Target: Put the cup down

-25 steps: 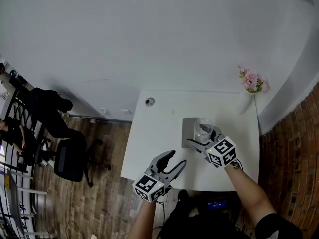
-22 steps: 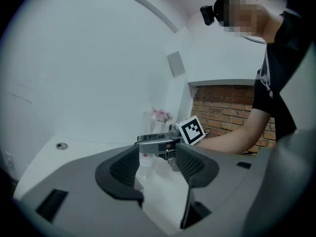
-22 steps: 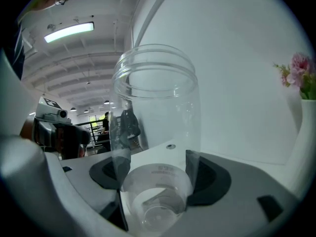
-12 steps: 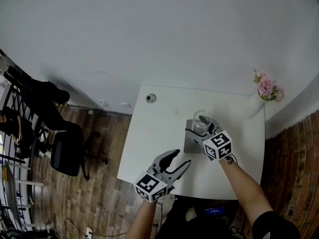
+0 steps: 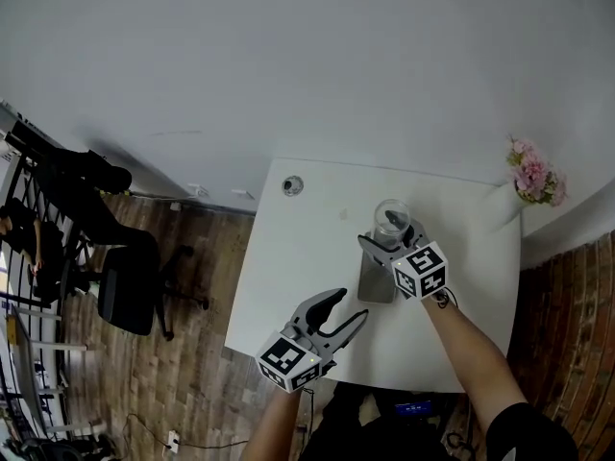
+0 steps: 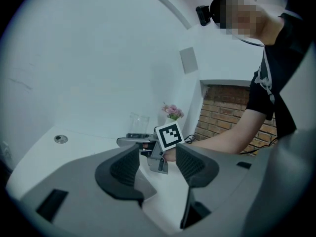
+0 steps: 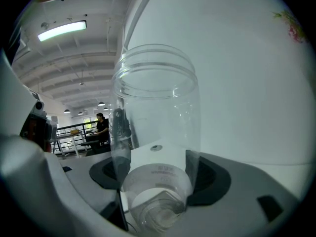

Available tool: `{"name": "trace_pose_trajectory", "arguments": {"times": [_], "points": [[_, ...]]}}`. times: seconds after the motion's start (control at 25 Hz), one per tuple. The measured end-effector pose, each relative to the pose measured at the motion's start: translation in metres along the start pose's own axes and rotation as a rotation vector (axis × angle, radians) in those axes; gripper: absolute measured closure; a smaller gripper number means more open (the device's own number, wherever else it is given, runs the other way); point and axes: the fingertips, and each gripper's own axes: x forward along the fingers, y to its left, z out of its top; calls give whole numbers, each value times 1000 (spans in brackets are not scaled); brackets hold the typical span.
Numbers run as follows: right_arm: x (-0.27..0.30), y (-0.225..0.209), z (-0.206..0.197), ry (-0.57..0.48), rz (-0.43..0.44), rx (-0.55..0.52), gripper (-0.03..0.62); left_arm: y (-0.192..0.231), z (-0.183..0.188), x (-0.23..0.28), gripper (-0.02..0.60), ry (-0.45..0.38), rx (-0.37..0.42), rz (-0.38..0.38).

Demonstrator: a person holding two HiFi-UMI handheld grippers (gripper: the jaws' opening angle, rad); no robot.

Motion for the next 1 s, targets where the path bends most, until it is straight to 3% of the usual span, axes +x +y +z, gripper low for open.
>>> {"name": "trace_pose_trajectory", "arguments": {"times": [0.48,0.92,1.0], "points": [[-4,19,-7,-97,3,-177,235,10,-3,-10,345,11,-21,33],[3,19,-6,-92,24,-169,233,-1,-8,-23,345,18,-3,42],[1,21,-3,-102,21,-152,178,-5,-8,-27,345,16,-1,44]]}}
